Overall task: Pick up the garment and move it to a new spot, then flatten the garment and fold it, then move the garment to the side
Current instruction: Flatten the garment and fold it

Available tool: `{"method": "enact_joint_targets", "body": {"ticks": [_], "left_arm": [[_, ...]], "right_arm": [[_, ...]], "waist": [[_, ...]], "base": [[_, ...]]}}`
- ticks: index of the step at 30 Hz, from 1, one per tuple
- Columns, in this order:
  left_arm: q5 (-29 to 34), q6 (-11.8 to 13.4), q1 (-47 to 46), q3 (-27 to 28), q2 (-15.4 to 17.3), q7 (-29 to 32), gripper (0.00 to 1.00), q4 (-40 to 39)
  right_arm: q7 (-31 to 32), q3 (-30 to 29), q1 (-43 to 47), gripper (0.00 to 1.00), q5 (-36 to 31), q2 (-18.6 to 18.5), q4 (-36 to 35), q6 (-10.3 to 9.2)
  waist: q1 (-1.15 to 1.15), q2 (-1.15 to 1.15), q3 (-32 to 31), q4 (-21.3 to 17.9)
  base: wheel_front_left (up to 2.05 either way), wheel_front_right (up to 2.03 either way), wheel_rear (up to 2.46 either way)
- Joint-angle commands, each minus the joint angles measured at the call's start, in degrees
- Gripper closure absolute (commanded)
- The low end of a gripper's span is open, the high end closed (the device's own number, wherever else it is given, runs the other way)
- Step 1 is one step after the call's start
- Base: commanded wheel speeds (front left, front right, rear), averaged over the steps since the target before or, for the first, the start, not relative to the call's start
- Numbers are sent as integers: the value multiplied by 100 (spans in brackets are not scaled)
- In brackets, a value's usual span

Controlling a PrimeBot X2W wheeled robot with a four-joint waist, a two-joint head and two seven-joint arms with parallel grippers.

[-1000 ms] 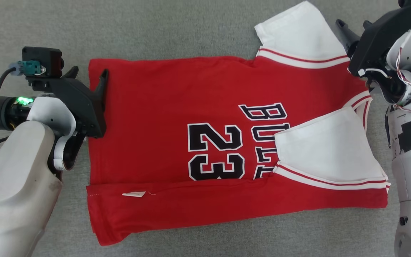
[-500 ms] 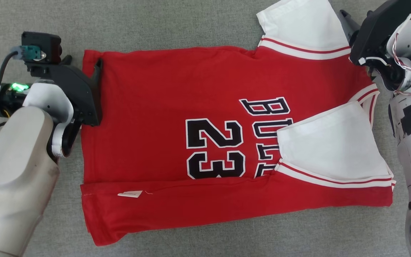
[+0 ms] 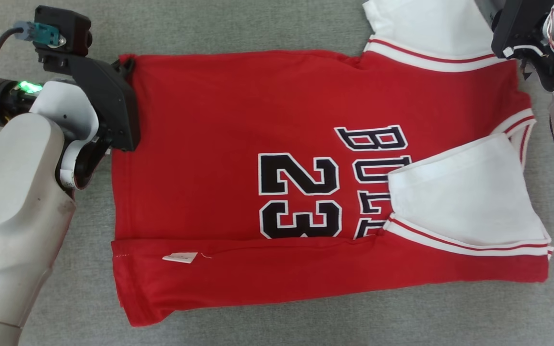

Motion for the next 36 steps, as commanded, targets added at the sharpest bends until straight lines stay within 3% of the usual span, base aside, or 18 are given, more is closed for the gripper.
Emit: {"method": "enact_joint_targets", "body": {"ticks": [1, 22, 24, 28, 36], "left_arm": [[-26, 10, 242, -118, 23, 173, 100, 169], [-48, -59, 80, -203, -132, -110, 100, -170], [-60, -74, 83, -205, -143, -153, 100, -147], [-31, -5, 129, -168, -105, -308, 100, -84], [123, 200, 242, -34, -44, -1115, 100, 104]], "right_arm": [[-53, 66, -72, 0, 27, -44, 46, 2], [-140, 268, -503, 0, 61, -56, 1027, 2], [-126, 294, -500, 100, 118, -46, 1067, 2], [67, 388, -496, 100, 228, -55, 1177, 2], [-725, 557, -454, 100, 357, -130, 863, 2]], "waist": [[1, 0, 69, 94], [1, 0, 389, 441], [1, 0, 382, 444], [1, 0, 341, 420], [1, 0, 132, 352]], "base": [[0, 0, 0], [0, 0, 0], [0, 0, 0], [0, 0, 0], [0, 0, 0]]}}
